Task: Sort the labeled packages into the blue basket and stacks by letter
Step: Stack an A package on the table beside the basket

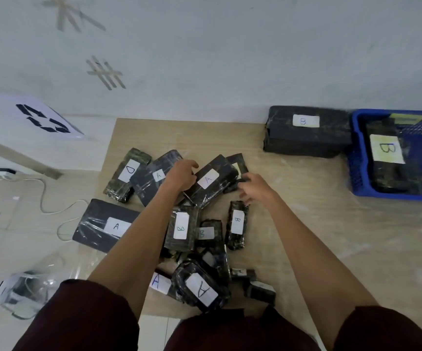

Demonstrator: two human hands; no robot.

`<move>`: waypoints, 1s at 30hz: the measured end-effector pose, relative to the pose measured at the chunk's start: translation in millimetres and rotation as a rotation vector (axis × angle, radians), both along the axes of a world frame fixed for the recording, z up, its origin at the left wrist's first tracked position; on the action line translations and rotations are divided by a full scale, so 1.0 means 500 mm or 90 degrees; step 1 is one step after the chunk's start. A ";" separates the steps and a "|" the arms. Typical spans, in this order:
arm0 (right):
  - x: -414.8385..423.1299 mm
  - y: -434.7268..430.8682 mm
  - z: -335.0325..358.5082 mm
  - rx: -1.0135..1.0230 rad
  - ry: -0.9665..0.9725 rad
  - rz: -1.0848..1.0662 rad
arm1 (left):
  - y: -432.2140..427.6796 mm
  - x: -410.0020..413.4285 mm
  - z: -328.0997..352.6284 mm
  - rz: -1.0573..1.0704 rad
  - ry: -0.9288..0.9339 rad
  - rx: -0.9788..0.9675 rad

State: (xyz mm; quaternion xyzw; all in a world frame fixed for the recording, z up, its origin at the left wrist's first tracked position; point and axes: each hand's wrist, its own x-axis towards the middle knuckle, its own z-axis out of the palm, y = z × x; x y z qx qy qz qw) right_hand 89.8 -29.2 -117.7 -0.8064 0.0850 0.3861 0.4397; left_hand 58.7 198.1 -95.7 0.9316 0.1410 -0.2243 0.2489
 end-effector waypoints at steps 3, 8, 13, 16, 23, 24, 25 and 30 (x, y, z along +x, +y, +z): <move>0.006 0.021 -0.006 0.005 -0.033 -0.028 | 0.005 0.001 -0.003 -0.033 0.001 0.006; 0.034 0.046 -0.008 -0.043 -0.049 0.000 | 0.020 -0.005 -0.006 -0.056 0.028 0.029; 0.038 0.056 0.013 -0.025 -0.050 -0.030 | 0.038 -0.003 -0.012 -0.023 0.033 -0.007; 0.037 0.057 0.029 0.047 -0.041 -0.096 | 0.048 -0.009 -0.012 0.022 0.033 -0.072; 0.027 0.037 0.076 0.280 -0.082 -0.221 | 0.057 -0.040 -0.006 0.148 0.019 -0.185; 0.025 0.029 0.084 0.305 -0.094 -0.224 | 0.052 -0.040 -0.001 0.175 0.018 -0.231; 0.024 0.020 0.091 0.326 -0.105 -0.230 | 0.045 -0.038 0.006 0.205 0.011 -0.277; 0.019 -0.027 0.130 0.377 -0.132 -0.276 | -0.011 -0.022 0.050 0.288 -0.033 -0.455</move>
